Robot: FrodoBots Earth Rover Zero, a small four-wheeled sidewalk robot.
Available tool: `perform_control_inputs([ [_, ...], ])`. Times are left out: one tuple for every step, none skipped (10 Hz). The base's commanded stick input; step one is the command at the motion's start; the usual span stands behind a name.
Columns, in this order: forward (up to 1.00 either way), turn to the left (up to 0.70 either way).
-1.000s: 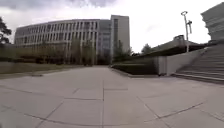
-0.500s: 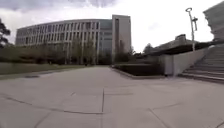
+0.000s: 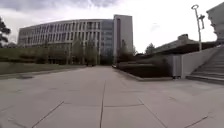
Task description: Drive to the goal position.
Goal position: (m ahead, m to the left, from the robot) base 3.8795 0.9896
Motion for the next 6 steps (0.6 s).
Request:
perform_control_inputs([
  [1.0, 0.0],
  [1.0, 0.0],
  [1.0, 0.0],
  [1.0, 0.0],
  [1.0, 0.0],
  [1.0, 0.0],
])
